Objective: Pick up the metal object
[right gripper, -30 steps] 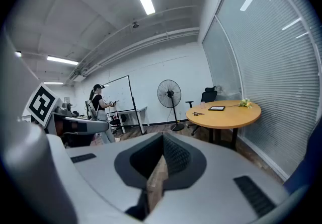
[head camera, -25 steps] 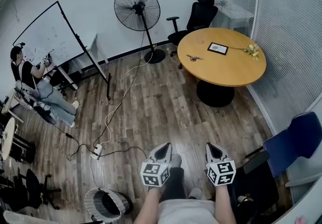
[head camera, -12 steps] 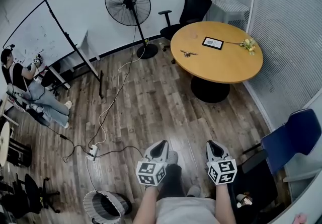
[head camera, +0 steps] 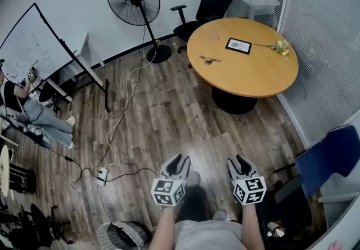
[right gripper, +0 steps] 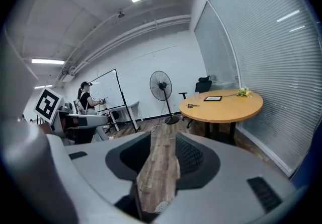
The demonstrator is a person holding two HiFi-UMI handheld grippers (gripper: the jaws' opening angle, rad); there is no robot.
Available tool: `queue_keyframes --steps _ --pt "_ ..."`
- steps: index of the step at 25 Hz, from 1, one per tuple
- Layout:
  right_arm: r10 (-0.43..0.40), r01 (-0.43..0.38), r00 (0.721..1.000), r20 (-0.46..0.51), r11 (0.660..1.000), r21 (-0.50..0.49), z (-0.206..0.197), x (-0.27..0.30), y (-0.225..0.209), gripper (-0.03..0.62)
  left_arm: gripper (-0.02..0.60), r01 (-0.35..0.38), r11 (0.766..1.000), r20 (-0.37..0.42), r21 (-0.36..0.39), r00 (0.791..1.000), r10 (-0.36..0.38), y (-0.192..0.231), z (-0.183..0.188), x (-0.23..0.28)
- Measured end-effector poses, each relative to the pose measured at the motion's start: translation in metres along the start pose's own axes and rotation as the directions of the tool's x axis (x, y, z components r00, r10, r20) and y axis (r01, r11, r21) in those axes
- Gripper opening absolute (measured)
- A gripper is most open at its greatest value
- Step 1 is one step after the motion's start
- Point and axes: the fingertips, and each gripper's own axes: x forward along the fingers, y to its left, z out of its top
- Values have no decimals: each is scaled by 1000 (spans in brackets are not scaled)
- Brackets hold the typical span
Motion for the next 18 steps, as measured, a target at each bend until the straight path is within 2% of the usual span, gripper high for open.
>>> queue_keyframes --steps 3,10,18 --pt "5 -4 1000 -16 1000 14 12 38 -2 156 131 4 1000 -26 -5 1000 -4 26 9 26" --pt "21 -19 999 -37 999 44 47 123 -4 175 144 10 999 -53 -44 998 -12 101 45 79" --pt "9 -7 999 -43 999 49 97 201 2 195 155 24 998 -41 -58 999 -27 175 100 121"
